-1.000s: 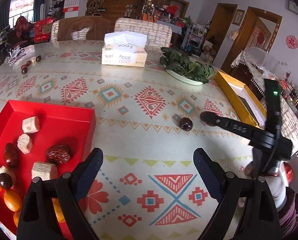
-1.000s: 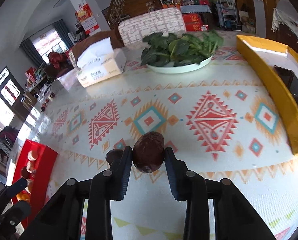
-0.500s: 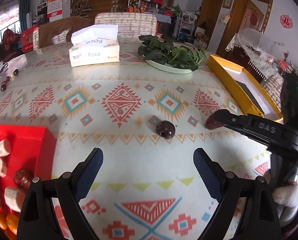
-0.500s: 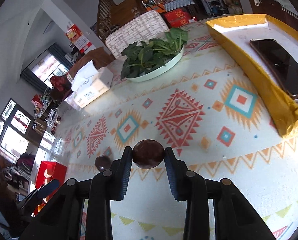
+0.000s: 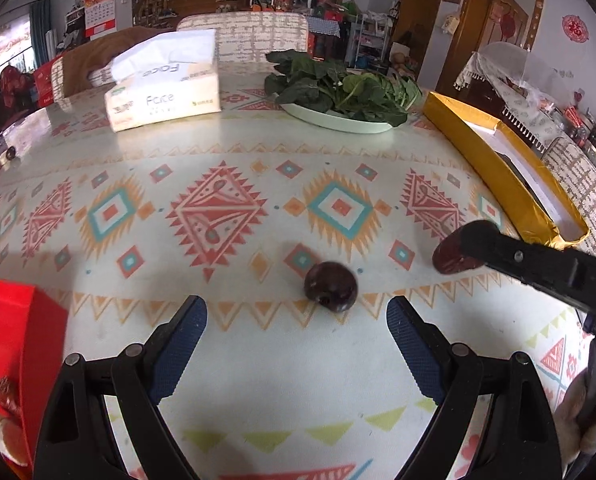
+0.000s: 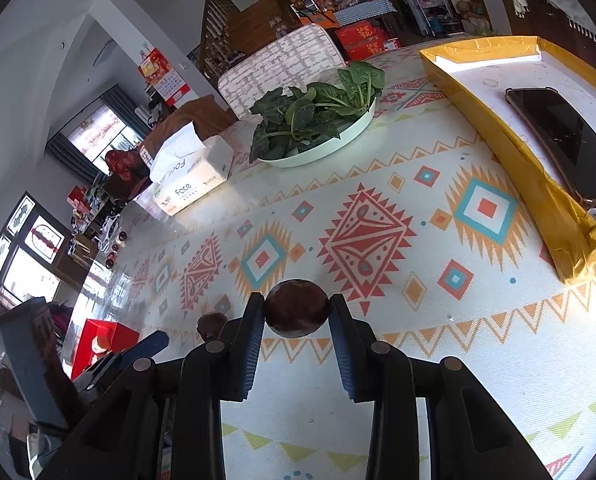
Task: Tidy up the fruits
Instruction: 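Grasp a red date with the right gripper while the left gripper grasps a dark plum, then carry the date and plum over the red tray and open both grippers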
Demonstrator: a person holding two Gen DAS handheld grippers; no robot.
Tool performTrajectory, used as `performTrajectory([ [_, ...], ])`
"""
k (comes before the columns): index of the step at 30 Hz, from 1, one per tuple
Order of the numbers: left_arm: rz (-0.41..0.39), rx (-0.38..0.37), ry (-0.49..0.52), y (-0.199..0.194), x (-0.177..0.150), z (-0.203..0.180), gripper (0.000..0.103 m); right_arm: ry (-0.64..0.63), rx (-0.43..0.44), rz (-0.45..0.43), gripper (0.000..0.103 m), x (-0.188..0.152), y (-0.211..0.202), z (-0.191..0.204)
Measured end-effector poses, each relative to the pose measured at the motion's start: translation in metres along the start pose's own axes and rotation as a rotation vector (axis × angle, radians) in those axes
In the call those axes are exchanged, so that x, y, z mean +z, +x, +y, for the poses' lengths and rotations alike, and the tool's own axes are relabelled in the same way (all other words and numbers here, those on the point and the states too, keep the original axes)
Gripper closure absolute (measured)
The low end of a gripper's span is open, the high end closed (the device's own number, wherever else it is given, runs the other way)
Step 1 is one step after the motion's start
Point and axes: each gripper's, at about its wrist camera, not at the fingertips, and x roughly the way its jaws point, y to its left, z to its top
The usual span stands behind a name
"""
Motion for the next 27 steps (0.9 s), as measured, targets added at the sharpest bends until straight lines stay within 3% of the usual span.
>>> performTrajectory([
  [1,-0.005,0.0,0.015,0.002,0.002,-0.004,0.015,0.0,0.0,0.002,0.067,0.0,0.0,0.0],
  [4,-0.002,0.021,0.059,0.007,0.006,-0.013,0.036,-0.001,-0.003,0.007,0.067,0.0,0.002,-0.001],
  [5,0.012,0.022,0.071,0.01,0.006,-0.016,0.051,-0.001,-0.003,0.008,0.067,0.0,0.003,-0.001],
  [6,0.012,0.03,0.08,0.011,0.006,-0.018,0.06,-0.001,-0.004,0.01,0.067,-0.001,0.003,-0.001],
  [9,0.009,0.02,0.094,0.009,0.005,-0.021,0.076,-0.003,-0.005,0.013,0.067,-0.001,0.004,0.0],
  [20,-0.082,-0.018,-0.014,-0.044,-0.004,0.0,0.077,-0.033,0.005,0.005,0.067,-0.002,0.004,0.008],
  [27,-0.174,-0.024,-0.141,-0.104,-0.024,0.049,0.077,-0.082,-0.001,-0.018,0.067,-0.007,0.002,0.019],
])
